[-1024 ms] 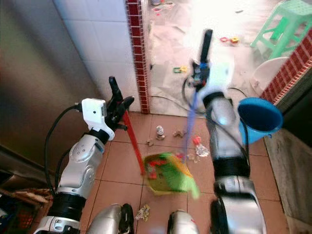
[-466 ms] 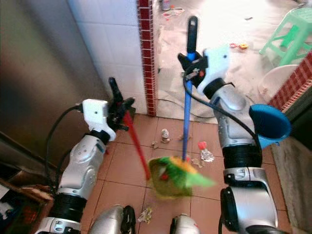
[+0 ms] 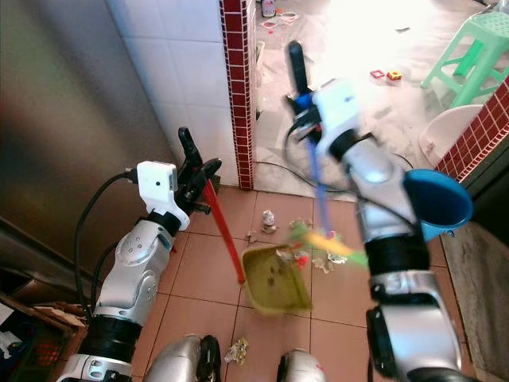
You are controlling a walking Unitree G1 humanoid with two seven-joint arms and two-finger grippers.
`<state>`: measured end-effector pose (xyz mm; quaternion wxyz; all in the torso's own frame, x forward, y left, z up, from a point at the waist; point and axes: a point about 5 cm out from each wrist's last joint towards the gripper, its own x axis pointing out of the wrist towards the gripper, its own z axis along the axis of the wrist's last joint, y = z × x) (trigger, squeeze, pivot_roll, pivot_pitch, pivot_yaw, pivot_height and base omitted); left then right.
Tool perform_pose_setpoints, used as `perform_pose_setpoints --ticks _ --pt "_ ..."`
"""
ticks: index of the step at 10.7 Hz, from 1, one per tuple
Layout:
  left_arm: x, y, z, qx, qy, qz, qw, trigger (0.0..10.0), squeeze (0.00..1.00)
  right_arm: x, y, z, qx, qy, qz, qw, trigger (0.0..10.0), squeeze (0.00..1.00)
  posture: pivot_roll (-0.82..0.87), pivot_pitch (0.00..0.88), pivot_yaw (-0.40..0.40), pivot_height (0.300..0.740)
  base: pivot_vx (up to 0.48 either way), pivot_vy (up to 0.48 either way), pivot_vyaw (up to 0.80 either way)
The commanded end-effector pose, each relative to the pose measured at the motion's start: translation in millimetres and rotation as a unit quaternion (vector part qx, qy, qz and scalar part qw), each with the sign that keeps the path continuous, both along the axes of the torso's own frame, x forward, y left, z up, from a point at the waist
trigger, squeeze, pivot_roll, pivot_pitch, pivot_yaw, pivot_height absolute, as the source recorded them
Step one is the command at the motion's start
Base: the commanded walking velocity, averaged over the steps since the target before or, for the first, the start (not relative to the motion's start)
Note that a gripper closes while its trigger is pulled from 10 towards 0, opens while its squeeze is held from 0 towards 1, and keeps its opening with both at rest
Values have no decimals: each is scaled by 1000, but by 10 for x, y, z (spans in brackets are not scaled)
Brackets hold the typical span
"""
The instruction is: Sweep floor
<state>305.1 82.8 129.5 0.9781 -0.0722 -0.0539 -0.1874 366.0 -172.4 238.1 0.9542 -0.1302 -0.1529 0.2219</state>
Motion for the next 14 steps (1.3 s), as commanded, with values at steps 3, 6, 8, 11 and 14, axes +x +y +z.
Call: perform_pose_setpoints --ticks 3,6,8,11,14 --pt "27 5 113 3 -24 7 1000 10000 0 35 18 124 -2 -23 -6 1000 10000 0 -112 20 55 740 0 0 0" --pt "18 -9 116 4 -23 6 1000 10000 0 19 17 25 -2 -17 -6 1000 10000 0 -111 27 53 740 0 0 0" --pt "21 32 76 29 -17 19 999 10000 0 25 -8 3 7 -35 -38 999 10000 0 -112 35 52 740 0 0 0" --pt "85 174 28 68 -18 83 994 10000 0 -35 137 -331 -5 -39 -76 996 10000 0 -88 70 46 740 0 0 0" --pt "145 131 -182 79 7 95 992 10000 0 -51 499 -626 -28 -51 -112 992 10000 0 -66 122 31 740 0 0 0"
